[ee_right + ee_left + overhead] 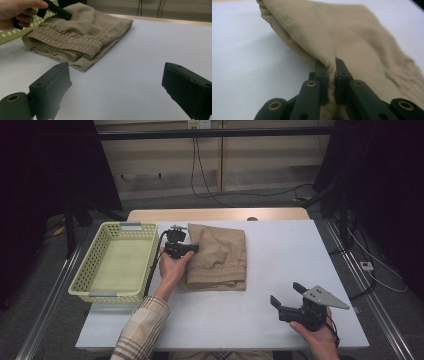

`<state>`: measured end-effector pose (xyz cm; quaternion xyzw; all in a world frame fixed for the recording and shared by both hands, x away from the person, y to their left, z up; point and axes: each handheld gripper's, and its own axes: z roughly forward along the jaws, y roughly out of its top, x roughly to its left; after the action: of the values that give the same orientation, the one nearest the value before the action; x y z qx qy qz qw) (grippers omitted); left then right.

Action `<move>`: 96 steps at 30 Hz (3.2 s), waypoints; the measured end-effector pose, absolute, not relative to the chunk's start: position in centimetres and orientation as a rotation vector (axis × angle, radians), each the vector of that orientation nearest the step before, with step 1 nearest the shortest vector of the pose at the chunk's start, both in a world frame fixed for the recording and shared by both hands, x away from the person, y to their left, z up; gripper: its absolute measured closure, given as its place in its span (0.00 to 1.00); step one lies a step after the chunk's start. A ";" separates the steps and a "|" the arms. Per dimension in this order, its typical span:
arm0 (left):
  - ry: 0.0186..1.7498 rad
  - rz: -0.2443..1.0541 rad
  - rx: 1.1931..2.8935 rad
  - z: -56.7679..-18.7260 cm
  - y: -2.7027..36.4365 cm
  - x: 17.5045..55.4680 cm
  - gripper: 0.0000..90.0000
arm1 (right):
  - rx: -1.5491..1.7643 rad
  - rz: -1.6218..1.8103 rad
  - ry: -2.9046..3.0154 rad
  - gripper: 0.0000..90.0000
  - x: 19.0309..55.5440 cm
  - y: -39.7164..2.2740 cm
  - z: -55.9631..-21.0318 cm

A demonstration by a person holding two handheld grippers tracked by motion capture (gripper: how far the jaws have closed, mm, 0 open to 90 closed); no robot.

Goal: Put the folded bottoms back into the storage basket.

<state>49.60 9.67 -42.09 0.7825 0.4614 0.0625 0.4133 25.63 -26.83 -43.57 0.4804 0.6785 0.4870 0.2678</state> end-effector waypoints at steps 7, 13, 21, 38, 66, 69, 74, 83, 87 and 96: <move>1.043 0.176 1.911 -40.5 10.0 48.8 0.94 | 1.296 1.313 1.829 0.09 25.6 -26.8 -43.6; 1.002 0.184 1.902 -39.5 9.7 48.5 0.94 | 1.285 1.307 1.831 0.09 25.6 -26.8 -43.6; 0.920 0.240 1.876 -37.6 10.2 47.8 0.94 | 1.288 1.310 1.829 0.09 25.6 -26.9 -43.6; 0.793 0.315 1.799 -34.6 12.0 46.0 0.94 | 1.277 1.311 1.830 0.08 25.5 -26.8 -43.5; 0.757 0.362 1.750 -30.8 14.4 42.7 0.95 | 1.271 1.319 1.829 0.05 25.5 -26.7 -43.5; 0.741 0.375 1.750 -30.7 14.8 42.4 0.95 | 1.271 1.313 1.831 0.05 25.5 -26.7 -43.5; 0.735 0.380 1.751 -30.6 15.2 42.2 0.95 | 1.273 1.311 1.841 0.05 25.6 -26.6 -43.5; 0.746 0.404 1.735 -30.0 16.7 41.8 0.95 | 1.261 1.314 1.842 0.05 25.5 -26.6 -43.5; 0.742 0.409 1.730 -29.6 17.1 41.6 0.95 | 1.258 1.314 1.841 0.05 25.5 -26.6 -43.5; 0.729 0.419 1.718 -28.7 17.5 41.2 0.95 | 1.267 1.318 1.838 0.05 25.4 -26.6 -43.4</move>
<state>41.15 17.54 -28.74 0.7339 0.3114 0.1792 0.5764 25.44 -26.60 -43.45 0.4705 0.6825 0.4892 0.2711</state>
